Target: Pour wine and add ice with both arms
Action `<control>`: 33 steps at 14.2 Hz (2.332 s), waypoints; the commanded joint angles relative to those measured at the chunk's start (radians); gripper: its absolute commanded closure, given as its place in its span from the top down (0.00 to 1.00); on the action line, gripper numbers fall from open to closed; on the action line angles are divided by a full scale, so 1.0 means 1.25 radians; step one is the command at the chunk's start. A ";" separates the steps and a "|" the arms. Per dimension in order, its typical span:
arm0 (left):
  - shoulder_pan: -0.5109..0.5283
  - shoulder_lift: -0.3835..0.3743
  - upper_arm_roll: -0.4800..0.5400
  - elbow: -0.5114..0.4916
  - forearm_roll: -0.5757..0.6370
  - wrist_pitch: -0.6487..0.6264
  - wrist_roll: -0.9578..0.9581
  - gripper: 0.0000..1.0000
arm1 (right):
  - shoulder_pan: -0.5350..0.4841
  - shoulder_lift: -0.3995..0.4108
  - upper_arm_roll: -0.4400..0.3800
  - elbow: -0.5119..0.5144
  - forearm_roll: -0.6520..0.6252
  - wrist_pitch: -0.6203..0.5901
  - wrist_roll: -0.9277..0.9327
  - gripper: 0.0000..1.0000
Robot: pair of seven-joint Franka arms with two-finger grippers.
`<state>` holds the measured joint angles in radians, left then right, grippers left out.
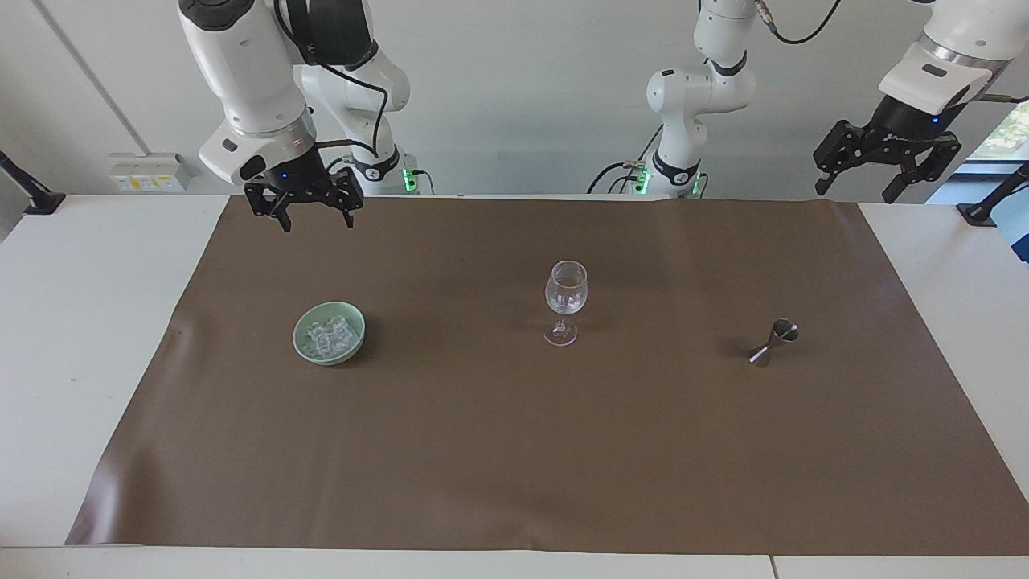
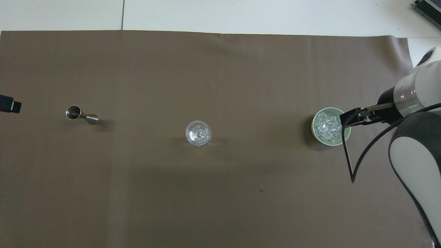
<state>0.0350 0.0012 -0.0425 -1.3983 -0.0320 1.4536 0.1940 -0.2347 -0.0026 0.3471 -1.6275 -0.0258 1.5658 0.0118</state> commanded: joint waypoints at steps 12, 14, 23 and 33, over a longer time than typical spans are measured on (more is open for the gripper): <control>0.003 -0.035 0.002 -0.007 0.006 -0.003 0.003 1.00 | -0.027 -0.009 0.003 -0.010 0.003 0.006 0.002 1.00; 0.001 -0.034 0.001 -0.007 0.005 0.004 0.004 1.00 | -0.027 -0.009 0.003 -0.010 0.003 0.006 0.002 1.00; 0.000 -0.034 0.002 -0.007 0.005 0.016 0.004 1.00 | -0.027 -0.009 0.003 -0.009 0.003 0.006 0.002 1.00; 0.015 -0.034 0.003 -0.010 0.006 0.034 -0.001 1.00 | -0.028 -0.007 -0.010 -0.010 0.003 0.008 0.004 1.00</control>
<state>0.0407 -0.0300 -0.0368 -1.3983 -0.0319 1.4857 0.1938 -0.2534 -0.0027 0.3406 -1.6274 -0.0254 1.5664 0.0118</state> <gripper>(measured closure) 0.000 0.000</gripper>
